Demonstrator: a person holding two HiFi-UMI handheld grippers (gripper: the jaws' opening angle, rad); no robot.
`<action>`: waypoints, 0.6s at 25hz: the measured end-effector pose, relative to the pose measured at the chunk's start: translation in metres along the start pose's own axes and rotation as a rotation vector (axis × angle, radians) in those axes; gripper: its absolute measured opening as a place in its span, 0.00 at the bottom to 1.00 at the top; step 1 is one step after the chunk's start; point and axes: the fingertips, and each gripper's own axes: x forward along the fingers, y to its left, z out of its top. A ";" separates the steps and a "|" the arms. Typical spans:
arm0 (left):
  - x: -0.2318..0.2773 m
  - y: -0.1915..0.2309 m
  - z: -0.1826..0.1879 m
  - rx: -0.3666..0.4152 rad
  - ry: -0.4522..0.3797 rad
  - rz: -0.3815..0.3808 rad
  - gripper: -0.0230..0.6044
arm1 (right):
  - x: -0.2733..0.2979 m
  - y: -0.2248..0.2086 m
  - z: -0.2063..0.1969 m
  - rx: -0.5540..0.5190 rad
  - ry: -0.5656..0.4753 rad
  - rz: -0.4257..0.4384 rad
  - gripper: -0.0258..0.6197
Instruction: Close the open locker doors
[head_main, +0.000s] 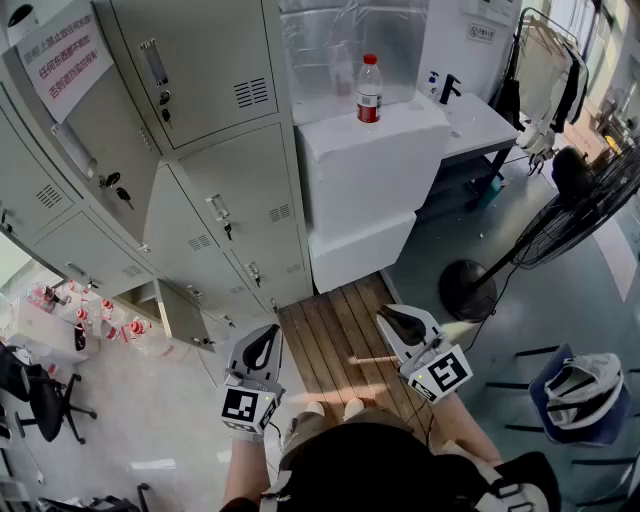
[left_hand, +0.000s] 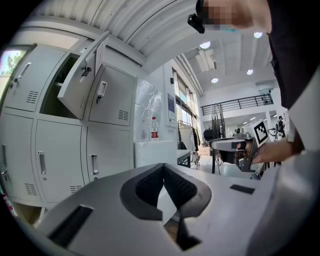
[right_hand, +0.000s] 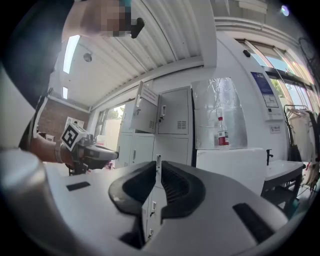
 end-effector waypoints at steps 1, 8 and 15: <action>-0.001 0.002 0.001 0.000 0.001 -0.003 0.05 | 0.002 0.001 0.002 0.005 -0.010 0.005 0.10; -0.003 0.003 0.008 0.009 -0.002 0.005 0.05 | 0.011 0.007 0.010 0.021 -0.042 0.032 0.10; -0.009 -0.012 0.001 0.015 0.020 0.042 0.05 | 0.001 0.004 0.008 0.070 -0.060 0.063 0.10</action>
